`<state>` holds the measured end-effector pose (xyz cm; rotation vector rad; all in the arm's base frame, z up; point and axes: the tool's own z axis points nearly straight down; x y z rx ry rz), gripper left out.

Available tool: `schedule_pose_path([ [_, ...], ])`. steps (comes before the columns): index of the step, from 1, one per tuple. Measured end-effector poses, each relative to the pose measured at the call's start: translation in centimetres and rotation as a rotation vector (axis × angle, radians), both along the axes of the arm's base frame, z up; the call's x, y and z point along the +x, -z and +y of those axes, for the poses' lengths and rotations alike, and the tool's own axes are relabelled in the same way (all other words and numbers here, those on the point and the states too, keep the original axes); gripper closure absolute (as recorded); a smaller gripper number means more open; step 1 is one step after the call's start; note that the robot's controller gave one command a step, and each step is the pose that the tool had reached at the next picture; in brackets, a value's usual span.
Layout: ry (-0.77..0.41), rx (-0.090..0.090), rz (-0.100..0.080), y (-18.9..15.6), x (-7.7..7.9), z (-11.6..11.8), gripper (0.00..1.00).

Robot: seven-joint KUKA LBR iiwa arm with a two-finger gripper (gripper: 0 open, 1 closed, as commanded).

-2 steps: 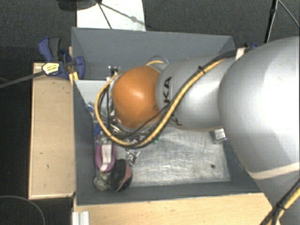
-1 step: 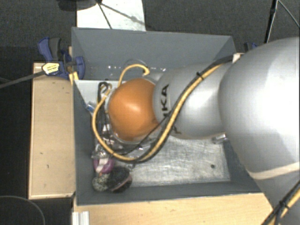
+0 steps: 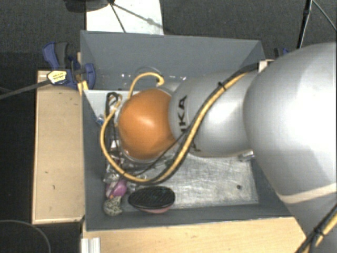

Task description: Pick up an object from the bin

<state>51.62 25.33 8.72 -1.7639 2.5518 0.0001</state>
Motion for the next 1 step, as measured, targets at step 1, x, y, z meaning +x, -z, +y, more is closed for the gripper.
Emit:
schedule_pose_path([
  [1, -0.047, -0.018, 0.022, -17.4, 1.5, -0.74, 1.0],
])
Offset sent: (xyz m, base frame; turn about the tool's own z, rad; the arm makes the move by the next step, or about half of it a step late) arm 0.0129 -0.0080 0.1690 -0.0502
